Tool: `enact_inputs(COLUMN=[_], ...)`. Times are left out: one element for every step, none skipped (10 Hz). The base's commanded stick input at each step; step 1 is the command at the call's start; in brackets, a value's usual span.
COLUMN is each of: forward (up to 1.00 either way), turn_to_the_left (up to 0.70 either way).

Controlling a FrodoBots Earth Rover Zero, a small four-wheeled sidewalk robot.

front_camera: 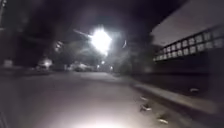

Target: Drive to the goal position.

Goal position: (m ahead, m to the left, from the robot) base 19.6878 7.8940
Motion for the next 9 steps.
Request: enact_inputs(forward=[0.50,0.50,0.50,0.50,0.50,0.50,0.50,0.50,0.50], turn_to_the_left=[-0.13,-0.46,-0.49,0.00,0.00,0.00,0.00,0.00,0.00])
